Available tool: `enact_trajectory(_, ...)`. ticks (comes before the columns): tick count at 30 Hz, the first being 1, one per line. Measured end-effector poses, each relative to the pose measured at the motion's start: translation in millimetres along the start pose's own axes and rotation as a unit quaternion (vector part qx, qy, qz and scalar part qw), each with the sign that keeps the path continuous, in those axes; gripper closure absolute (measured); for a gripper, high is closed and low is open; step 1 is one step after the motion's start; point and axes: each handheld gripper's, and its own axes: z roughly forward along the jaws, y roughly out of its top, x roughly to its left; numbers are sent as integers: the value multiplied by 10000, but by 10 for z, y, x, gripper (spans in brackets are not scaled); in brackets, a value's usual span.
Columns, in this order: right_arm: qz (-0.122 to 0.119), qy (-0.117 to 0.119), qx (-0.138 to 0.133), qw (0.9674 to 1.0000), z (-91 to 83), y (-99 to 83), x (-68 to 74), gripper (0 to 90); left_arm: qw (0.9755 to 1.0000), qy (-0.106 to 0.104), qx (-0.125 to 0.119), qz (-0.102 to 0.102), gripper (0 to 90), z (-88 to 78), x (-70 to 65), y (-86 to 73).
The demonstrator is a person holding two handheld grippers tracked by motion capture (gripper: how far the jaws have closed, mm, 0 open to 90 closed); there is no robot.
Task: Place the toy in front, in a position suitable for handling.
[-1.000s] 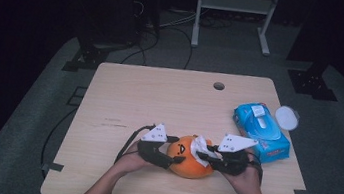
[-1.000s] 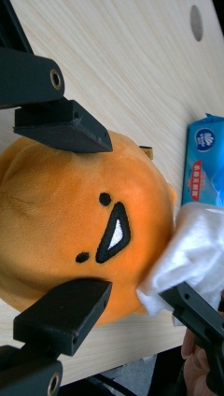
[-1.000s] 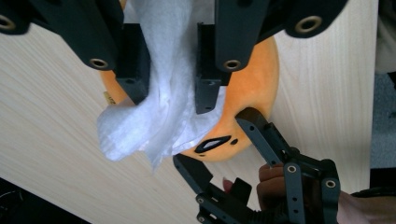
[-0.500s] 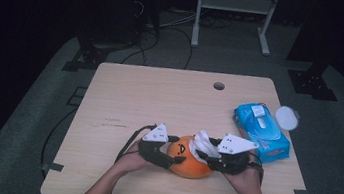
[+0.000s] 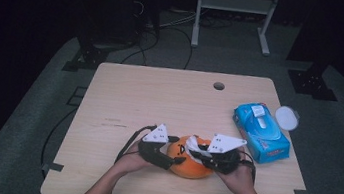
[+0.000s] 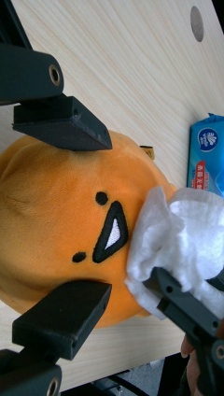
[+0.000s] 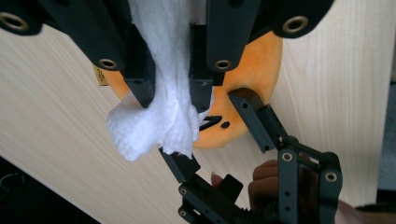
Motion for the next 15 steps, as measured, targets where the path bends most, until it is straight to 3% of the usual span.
enact_trajectory(4,306,36,-78,9995,-62,-44,-93,802,9999,-30,-15,-98,258,0,18,-22)
enact_trajectory(11,570,-70,23,9983,-201,-199,-157,815,9999,-23,-21,-143,259,18,29,-28)
enact_trajectory(15,426,165,-61,9989,-197,-136,-46,815,9992,82,-96,-379,259,48,66,-22)
